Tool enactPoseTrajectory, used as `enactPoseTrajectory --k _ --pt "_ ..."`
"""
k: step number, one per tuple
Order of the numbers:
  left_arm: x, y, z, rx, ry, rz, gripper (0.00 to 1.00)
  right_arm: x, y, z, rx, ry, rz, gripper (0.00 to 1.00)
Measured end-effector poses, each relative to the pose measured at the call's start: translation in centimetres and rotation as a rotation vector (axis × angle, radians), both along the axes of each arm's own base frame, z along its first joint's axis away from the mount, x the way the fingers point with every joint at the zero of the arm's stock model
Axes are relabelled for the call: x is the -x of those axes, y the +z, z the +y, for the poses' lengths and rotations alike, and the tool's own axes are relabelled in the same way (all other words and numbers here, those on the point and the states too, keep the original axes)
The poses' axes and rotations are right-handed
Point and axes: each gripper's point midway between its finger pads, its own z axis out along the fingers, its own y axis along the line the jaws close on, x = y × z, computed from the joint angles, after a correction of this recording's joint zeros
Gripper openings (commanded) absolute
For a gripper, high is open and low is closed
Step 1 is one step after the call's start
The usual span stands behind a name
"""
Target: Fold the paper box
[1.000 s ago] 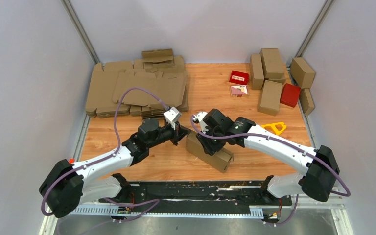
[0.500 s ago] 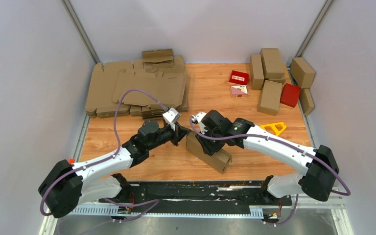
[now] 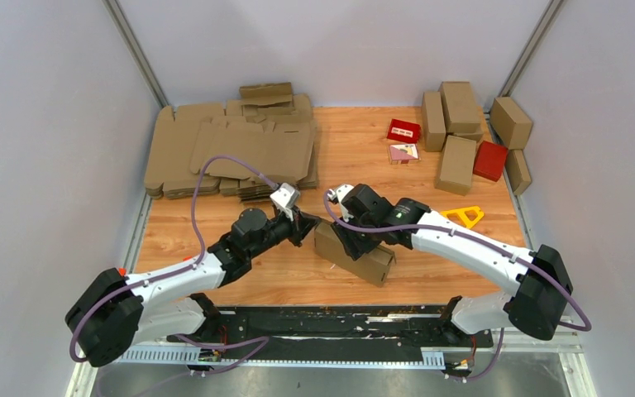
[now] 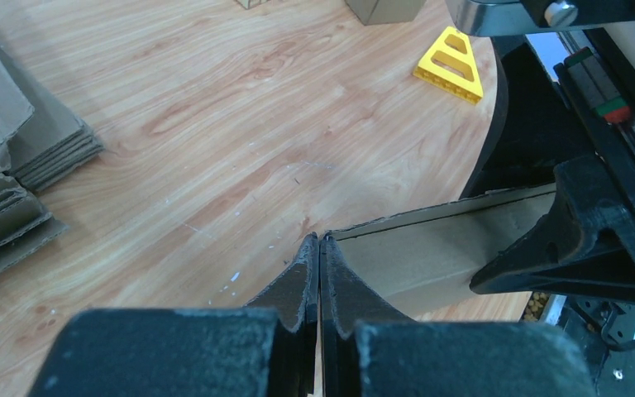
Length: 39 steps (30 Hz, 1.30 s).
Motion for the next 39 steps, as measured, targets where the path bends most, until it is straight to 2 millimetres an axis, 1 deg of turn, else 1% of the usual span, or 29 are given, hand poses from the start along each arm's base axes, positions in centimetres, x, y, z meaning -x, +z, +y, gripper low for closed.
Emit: enactPoseTrajectory --k 5,12,13,14,17,21,31,36,39 --pt "0.3 -0.1 0.3 0.031 0.022 -0.021 0.0 0.0 0.0 0.0 0.0 -0.003 0.001 0.51" --pt "0.3 -0.1 -0.2 0.036 0.039 -0.024 0.0 0.0 0.0 -0.1 0.0 -0.005 0.001 0.48" --pt "0.4 -0.1 -0.2 0.036 0.041 -0.024 0.0 0.1 -0.1 -0.1 0.001 -0.005 0.003 0.47" --pt "0.4 -0.1 -0.3 0.037 0.041 -0.023 0.0 0.1 -0.2 -0.2 0.002 -0.005 0.005 0.43" --pt "0.4 -0.1 -0.4 0.037 0.05 -0.017 0.0 0.4 -0.2 -0.1 -0.007 0.0 0.012 0.41" --pt "0.2 0.1 -0.5 0.026 0.071 0.027 0.0 0.4 -0.1 0.0 -0.013 0.0 0.01 0.4" --pt "0.0 0.3 -0.9 0.011 0.118 0.197 0.0 0.5 -0.2 -0.1 -0.017 0.002 0.01 0.4" --pt "0.0 0.2 -1.0 0.009 0.124 0.209 0.0 0.5 -0.2 -0.2 -0.018 0.003 0.01 0.41" --pt "-0.1 0.2 -0.9 0.004 0.123 0.191 0.0 0.5 -0.2 -0.1 -0.018 0.002 0.009 0.45"
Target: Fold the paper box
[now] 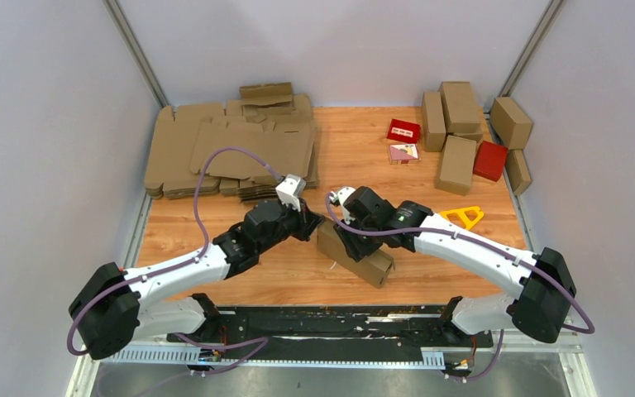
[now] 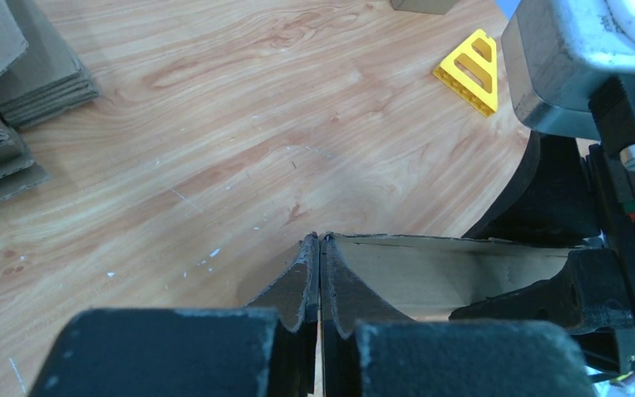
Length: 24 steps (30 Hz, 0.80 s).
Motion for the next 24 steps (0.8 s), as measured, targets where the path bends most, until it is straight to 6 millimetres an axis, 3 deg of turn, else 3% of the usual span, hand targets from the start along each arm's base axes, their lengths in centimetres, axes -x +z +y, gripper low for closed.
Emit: enactPoseTrajectory --k 10,16,19,24 --pt "-1.0 -0.8 0.5 -0.086 0.024 -0.094 0.0 -0.7 0.0 -0.6 0.007 -0.035 -0.035 0.58" --pt "-0.7 -0.8 0.3 -0.112 0.011 -0.122 0.0 -0.8 0.5 -0.8 -0.004 -0.044 -0.051 0.77" --pt "-0.5 -0.8 0.2 -0.105 -0.002 -0.13 0.0 -0.6 1.1 -1.4 -0.026 -0.054 -0.066 0.83" --pt "-0.1 -0.8 0.3 -0.102 -0.011 -0.122 0.0 0.0 3.4 -2.6 -0.093 -0.097 -0.113 0.84"
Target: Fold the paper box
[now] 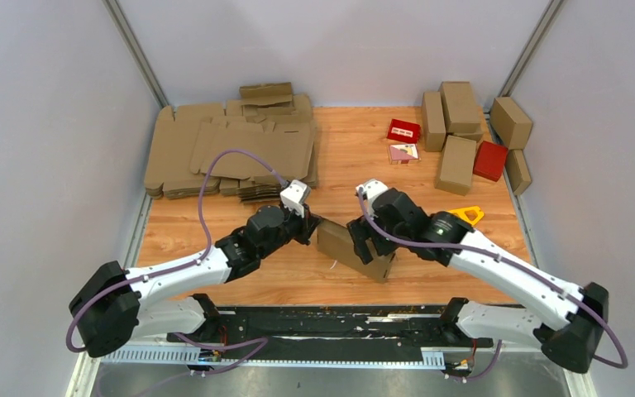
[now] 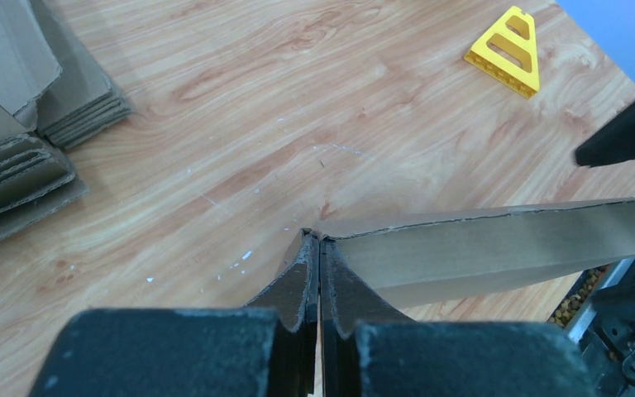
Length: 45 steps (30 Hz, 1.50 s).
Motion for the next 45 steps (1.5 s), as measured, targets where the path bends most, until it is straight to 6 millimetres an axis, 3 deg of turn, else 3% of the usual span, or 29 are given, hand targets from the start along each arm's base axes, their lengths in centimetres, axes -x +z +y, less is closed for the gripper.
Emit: enactPoseTrajectory --k 5,9,16,25,33,39,45 --pt "0.4 0.1 0.0 -0.016 0.006 0.025 0.0 0.9 2.1 -2.6 -0.077 -0.124 -0.049 0.73" --pt "0.6 0.1 -0.1 -0.023 0.018 0.048 0.0 2.2 2.1 -5.2 -0.138 -0.247 -0.057 0.63" --pt "0.8 0.1 -0.8 -0.033 0.032 0.066 0.0 3.7 2.7 -8.3 -0.281 -0.435 -0.068 0.59" --pt "0.9 0.1 -0.7 -0.045 0.045 0.074 0.0 3.5 0.6 -8.3 -0.214 -0.512 -0.001 0.37" --pt "1.2 0.1 -0.6 -0.053 0.047 0.074 0.0 3.1 -0.6 -7.8 -0.205 -0.538 0.019 0.32" --pt "1.3 0.2 -0.6 -0.064 0.046 0.076 0.0 2.7 -0.8 -7.4 -0.215 -0.559 0.021 0.12" --pt "1.6 0.3 -0.6 -0.098 0.053 0.079 0.0 2.5 -0.8 -7.4 -0.207 -0.582 0.025 0.07"
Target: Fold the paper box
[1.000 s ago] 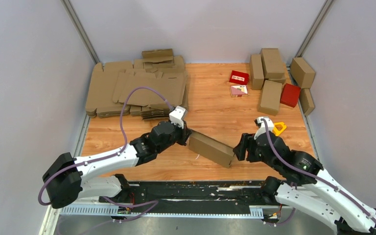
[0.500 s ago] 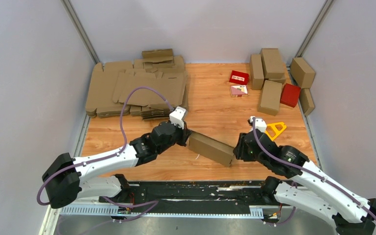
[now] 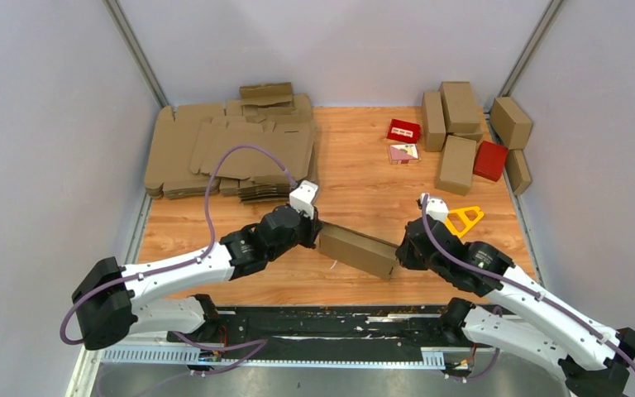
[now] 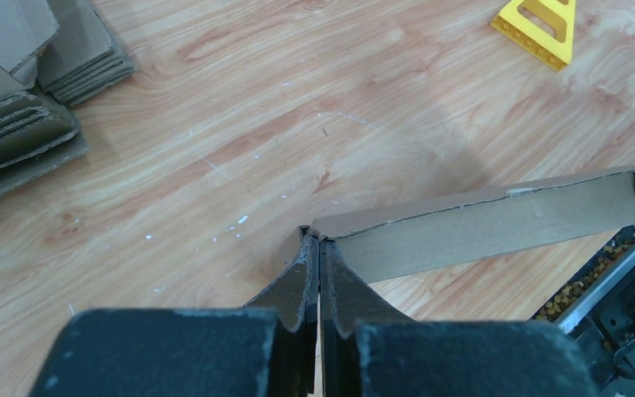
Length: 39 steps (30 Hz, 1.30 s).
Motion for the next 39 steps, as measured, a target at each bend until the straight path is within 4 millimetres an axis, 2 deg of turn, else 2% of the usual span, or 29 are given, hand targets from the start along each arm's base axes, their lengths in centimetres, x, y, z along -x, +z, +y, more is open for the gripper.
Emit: enactPoseTrajectory --k 9,39 --pt "0.16 -0.05 -0.03 -0.036 0.017 -0.021 0.0 -0.04 0.19 -0.16 -0.014 -0.06 0.035 0.0" --pt "0.99 -0.15 -0.8 -0.087 0.007 -0.052 0.0 0.63 0.84 -0.87 -0.133 -0.188 0.076 0.0"
